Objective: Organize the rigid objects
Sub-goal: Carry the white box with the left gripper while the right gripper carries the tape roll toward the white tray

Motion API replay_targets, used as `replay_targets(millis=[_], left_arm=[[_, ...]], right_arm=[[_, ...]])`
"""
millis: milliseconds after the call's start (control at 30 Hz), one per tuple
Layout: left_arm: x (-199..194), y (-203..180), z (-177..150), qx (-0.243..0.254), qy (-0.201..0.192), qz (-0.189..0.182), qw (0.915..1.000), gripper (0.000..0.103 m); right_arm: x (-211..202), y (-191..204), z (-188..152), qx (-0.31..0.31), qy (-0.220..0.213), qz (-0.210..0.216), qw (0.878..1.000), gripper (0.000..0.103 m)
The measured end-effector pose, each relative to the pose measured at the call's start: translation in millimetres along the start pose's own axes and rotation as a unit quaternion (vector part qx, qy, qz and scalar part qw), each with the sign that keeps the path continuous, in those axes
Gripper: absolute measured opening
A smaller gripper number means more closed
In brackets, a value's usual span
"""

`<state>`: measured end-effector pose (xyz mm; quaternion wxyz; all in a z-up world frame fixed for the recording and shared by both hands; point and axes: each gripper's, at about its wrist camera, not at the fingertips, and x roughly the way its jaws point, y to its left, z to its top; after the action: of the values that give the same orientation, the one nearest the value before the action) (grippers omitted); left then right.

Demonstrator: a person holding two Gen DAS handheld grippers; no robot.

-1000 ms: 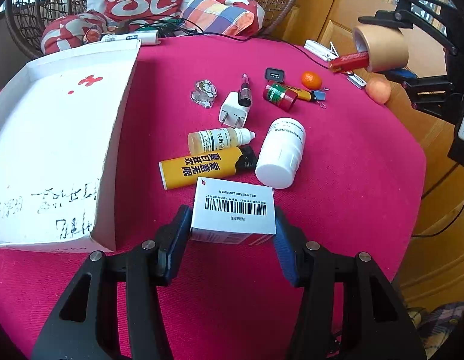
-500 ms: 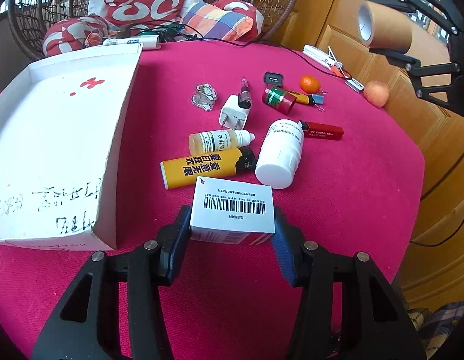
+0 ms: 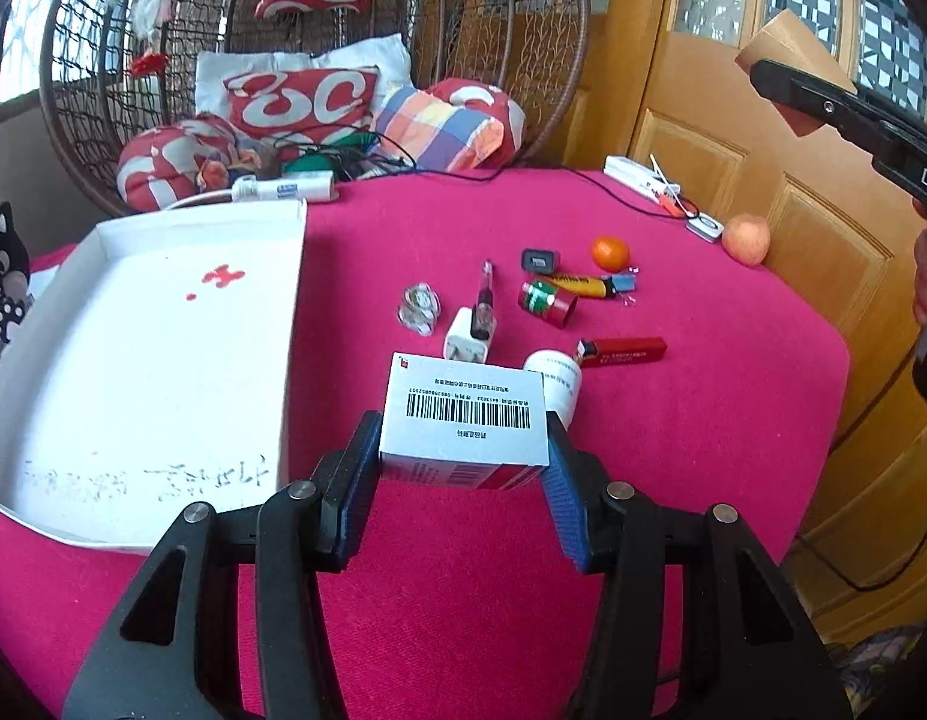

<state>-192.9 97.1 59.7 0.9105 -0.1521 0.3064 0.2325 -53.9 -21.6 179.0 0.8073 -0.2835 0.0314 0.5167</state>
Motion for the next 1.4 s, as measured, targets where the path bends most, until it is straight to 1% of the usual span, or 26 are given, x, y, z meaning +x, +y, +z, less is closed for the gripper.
replay_targets(millis=[67, 200, 300, 333, 467, 600, 767, 900, 1000, 1167, 1233, 1333, 1400], left_arm=[[-9.9, 4.7, 8.0, -0.003, -0.018, 0.009, 0.9998, 0.051], [-30.5, 16.1, 21.8, -0.006, -0.054, 0.038, 0.9978, 0.051], [-43.5, 28.5, 30.0, -0.01, -0.075, 0.058, 0.9954, 0.051], [-48.2, 33.7, 32.2, -0.013, -0.082, 0.065, 0.9944, 0.051], [-60.3, 57.9, 39.1, -0.032, -0.095, 0.091, 0.9907, 0.051], [-64.2, 79.8, 44.5, -0.048, -0.098, 0.113, 0.9875, 0.051], [-66.0, 98.7, 47.3, -0.058, -0.101, 0.137, 0.9837, 0.051], [-62.4, 113.3, 45.0, -0.068, -0.093, 0.148, 0.9822, 0.051], [-56.6, 126.5, 47.9, -0.074, -0.082, 0.159, 0.9811, 0.051], [-49.4, 148.4, 50.5, -0.093, -0.066, 0.166, 0.9795, 0.051], [-45.2, 155.7, 51.4, -0.099, -0.059, 0.169, 0.9789, 0.051], [-34.4, 164.2, 57.5, -0.106, -0.05, 0.162, 0.9797, 0.051], [-24.9, 168.3, 62.9, -0.107, -0.044, 0.169, 0.9788, 0.051]], right_arm=[[-2.7, -2.5, 2.9, 0.057, -0.016, 0.032, 0.998, 0.052], [3.9, -3.6, 4.9, 0.15, -0.034, 0.081, 0.985, 0.052], [10.8, -4.2, 7.3, 0.192, -0.032, 0.106, 0.975, 0.052], [12.8, -2.9, 7.4, 0.198, -0.03, 0.113, 0.973, 0.052], [16.3, 5.6, 15.6, 0.195, -0.026, 0.123, 0.973, 0.052], [22.1, 12.9, 29.6, 0.2, -0.026, 0.142, 0.969, 0.052], [36.7, 26.6, 43.4, 0.201, -0.014, 0.174, 0.964, 0.052], [50.6, 42.2, 49.9, 0.206, -0.004, 0.199, 0.958, 0.052], [66.5, 56.5, 53.1, 0.213, 0.017, 0.223, 0.951, 0.052], [86.4, 76.1, 62.3, 0.196, 0.04, 0.232, 0.952, 0.052], [93.9, 81.2, 64.8, 0.197, 0.048, 0.238, 0.95, 0.052], [107.4, 89.9, 65.7, 0.201, 0.062, 0.246, 0.946, 0.052], [118.7, 97.2, 65.2, 0.205, 0.074, 0.252, 0.943, 0.052]])
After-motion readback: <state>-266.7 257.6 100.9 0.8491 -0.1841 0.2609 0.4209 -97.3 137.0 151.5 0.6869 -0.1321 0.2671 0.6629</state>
